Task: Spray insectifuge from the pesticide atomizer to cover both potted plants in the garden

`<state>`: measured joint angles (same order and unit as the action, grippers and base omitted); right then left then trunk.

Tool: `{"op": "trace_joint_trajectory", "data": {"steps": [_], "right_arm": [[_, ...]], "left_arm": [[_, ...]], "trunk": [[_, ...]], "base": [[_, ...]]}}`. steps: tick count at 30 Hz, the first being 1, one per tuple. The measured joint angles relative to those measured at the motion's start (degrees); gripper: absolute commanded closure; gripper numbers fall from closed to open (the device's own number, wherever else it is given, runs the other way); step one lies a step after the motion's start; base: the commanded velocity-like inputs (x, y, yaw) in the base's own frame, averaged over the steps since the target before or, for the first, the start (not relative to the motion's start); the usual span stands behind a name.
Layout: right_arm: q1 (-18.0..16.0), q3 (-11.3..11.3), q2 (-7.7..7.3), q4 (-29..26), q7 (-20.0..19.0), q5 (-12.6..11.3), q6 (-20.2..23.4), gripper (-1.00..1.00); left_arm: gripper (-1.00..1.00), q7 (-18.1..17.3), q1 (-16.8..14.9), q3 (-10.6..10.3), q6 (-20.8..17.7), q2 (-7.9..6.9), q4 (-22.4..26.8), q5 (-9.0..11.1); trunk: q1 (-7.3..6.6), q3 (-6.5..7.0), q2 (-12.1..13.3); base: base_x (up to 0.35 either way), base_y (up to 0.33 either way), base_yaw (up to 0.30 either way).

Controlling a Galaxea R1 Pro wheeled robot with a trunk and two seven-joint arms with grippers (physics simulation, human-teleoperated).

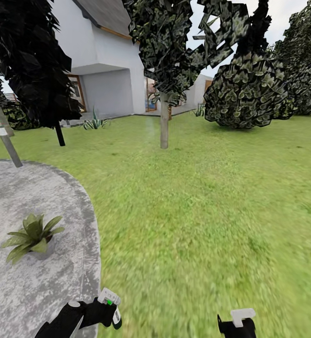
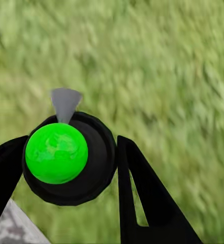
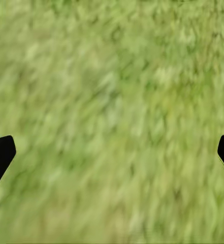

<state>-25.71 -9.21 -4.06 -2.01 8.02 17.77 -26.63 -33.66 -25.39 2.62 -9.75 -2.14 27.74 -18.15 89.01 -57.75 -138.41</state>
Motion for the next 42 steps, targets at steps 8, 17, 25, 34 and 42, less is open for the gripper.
{"op": "trace_joint_trajectory", "data": {"steps": [8,17,25,34,42], "right_arm": [[-0.01,0.03,0.11,0.01,0.01,-0.01,0.0,-1.0],[-0.01,0.03,0.11,0.01,0.02,-0.01,0.0,-1.0],[-0.02,0.04,0.11,0.02,0.04,-0.01,-0.01,-1.0],[-0.02,0.04,0.11,0.02,0.04,-0.01,-0.01,-1.0],[-0.02,0.05,0.11,0.02,0.04,-0.01,-0.01,-1.0]], "left_arm": [[1.0,-0.01,0.01,0.0,0.02,-0.01,0.02,0.04],[1.0,-0.03,0.01,0.0,0.03,0.07,0.01,0.08],[1.0,0.01,0.03,0.0,0.06,0.0,0.01,0.08],[1.0,0.04,0.02,0.07,0.06,-0.01,0.01,0.08],[1.0,0.08,0.06,2.64,0.24,-0.04,0.01,0.29]], "trunk": [[0.0,0.0,0.0],[0.0,0.0,0.0],[0.01,0.0,0.0],[0.01,0.0,0.0],[0.01,0.0,0.0]], "base": [[0.34,0.0,0.09],[0.339,-0.007,0.273],[0.252,-0.171,0.278],[0.2,-0.218,0.278],[0.199,-0.218,0.278]]}}
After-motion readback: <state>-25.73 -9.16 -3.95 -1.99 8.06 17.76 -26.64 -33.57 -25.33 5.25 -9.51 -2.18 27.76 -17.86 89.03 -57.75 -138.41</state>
